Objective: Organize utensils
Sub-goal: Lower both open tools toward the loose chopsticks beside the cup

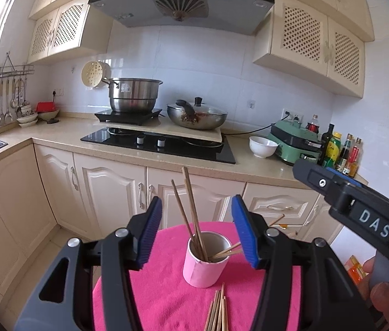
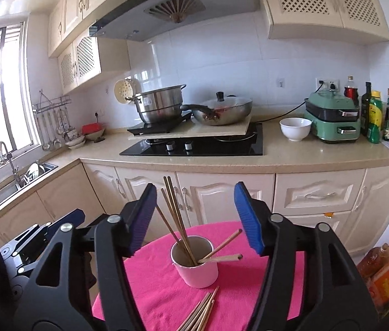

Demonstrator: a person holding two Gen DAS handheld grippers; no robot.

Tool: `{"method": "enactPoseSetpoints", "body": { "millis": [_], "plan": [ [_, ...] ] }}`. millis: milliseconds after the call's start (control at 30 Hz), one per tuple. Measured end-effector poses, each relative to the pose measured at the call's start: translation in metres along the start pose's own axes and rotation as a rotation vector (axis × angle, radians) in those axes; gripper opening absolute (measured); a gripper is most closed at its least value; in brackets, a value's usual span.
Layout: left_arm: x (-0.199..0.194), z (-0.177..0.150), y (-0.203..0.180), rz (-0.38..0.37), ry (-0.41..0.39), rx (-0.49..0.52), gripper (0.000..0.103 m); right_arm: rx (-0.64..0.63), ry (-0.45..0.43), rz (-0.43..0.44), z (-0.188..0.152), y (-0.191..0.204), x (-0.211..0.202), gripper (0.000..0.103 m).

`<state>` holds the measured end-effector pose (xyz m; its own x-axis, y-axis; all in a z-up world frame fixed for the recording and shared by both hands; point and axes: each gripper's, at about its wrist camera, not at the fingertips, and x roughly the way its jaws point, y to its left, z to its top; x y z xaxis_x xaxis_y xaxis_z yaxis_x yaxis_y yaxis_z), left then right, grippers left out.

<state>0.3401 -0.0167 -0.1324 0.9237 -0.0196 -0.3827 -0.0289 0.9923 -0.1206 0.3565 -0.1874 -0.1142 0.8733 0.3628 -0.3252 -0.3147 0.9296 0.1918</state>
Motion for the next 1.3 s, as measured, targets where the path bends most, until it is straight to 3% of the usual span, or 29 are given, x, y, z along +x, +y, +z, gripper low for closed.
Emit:
{"method": "enactPoseSetpoints", "body": {
  "millis": [233,533,833,1033,1300],
  "plan": [
    [-0.019,-0.009,0.004,-0.033,0.030,-0.006,0.054,-0.011,0.005,-0.053,-0.011,0.004,-0.030,0.063],
    [-0.008,-0.053,0.015,-0.055,0.180,-0.005,0.054,0.039,0.095,-0.138,-0.056,-0.007,-0.041,0.063],
    [0.040,-0.117,0.023,-0.063,0.427,0.031,0.054,0.087,0.234,-0.204,-0.112,-0.029,-0.024,0.063],
    [0.084,-0.163,0.025,-0.049,0.635,0.065,0.054,0.140,0.356,-0.205,-0.151,-0.042,0.000,0.063],
    [0.111,-0.193,0.015,-0.081,0.747,0.117,0.054,0.173,0.479,-0.195,-0.187,-0.052,0.027,0.063]
  ]
}}
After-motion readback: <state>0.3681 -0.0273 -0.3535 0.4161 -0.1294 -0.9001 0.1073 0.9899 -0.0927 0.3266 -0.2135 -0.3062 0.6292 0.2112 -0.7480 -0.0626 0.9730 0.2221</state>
